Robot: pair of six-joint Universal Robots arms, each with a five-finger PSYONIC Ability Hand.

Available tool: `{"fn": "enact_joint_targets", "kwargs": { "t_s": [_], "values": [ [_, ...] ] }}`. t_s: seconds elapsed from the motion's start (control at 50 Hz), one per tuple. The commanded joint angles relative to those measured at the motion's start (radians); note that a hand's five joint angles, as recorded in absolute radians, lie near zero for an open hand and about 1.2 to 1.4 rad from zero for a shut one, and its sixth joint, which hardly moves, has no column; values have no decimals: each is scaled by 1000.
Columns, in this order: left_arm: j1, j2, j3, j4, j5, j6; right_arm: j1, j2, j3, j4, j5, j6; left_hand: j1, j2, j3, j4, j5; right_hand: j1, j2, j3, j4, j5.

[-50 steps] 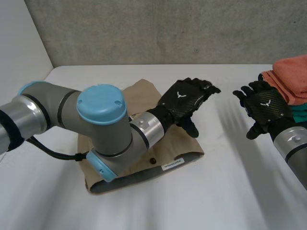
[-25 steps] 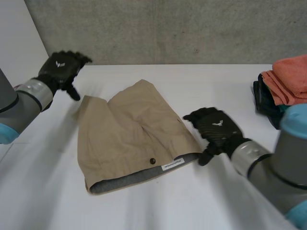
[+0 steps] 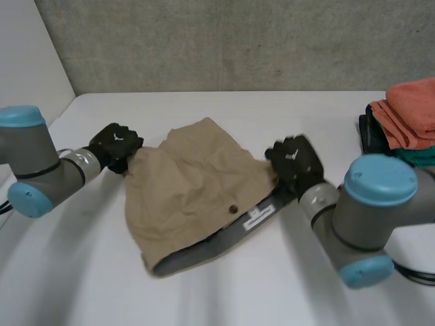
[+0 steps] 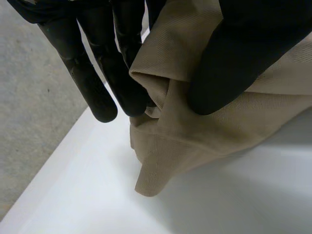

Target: Fold the laundry.

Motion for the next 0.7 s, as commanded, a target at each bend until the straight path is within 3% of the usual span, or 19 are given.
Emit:
{"fn": "enact_joint_targets", "kwargs": {
  "t_s": [0.02, 0.1, 0.16, 0.3, 0.32, 0.36, 0.38, 0.4, 0.48, 0.58, 0.7],
  "values": [
    [-52, 269, -272, 14, -23, -41, -98, 36, -201, 23, 7, -129, 272, 204, 210, 200, 258, 280, 241, 211, 199, 217],
    [-118, 412, -421, 21, -37, -104, -131, 158, -417, 40, -1, -163, 272, 204, 210, 200, 258, 280, 241, 211, 199, 217],
    [-172, 504, -533, 37, -94, -159, -138, 217, -527, 38, -4, -161, 272, 204, 210, 200, 258, 280, 241, 211, 199, 217],
    [-360, 515, -662, 134, -244, -224, -167, 396, -693, 26, -91, -143, 272, 204, 210, 200, 258, 280, 241, 211, 199, 217],
    [-380, 504, -663, 143, -256, -224, -167, 412, -699, 24, -97, -143, 208, 140, 146, 136, 194, 171, 132, 102, 90, 107],
    [-423, 469, -654, 151, -308, -222, -167, 441, -709, 35, -96, -141, -254, -322, -316, -325, -268, -594, -632, -662, -674, -657],
    [-429, 463, -650, 151, -327, -222, -167, 442, -708, 40, -90, -140, -274, -342, -336, -345, -288, -797, -836, -866, -878, -861],
    [-430, 460, -645, 153, -347, -224, -167, 436, -700, 43, -79, -140, -294, -362, -356, -366, -308, -942, -981, -1011, -1022, -1005],
    [-423, 478, -631, 151, -434, -227, -170, 349, -625, 92, -10, -140, -611, -679, -673, -683, -625, -942, -981, -1011, -1022, -1005],
    [-374, 593, -642, 149, -462, -224, -194, 71, -434, 231, 47, -136, -626, -694, -688, -698, -640, -942, -981, -1011, -1022, -1005],
    [-316, 685, -677, 134, -447, -229, -196, -137, -257, 438, 45, -123, -638, -706, -700, -710, -652, -942, -981, -1011, -1022, -1005]
  ]
}}
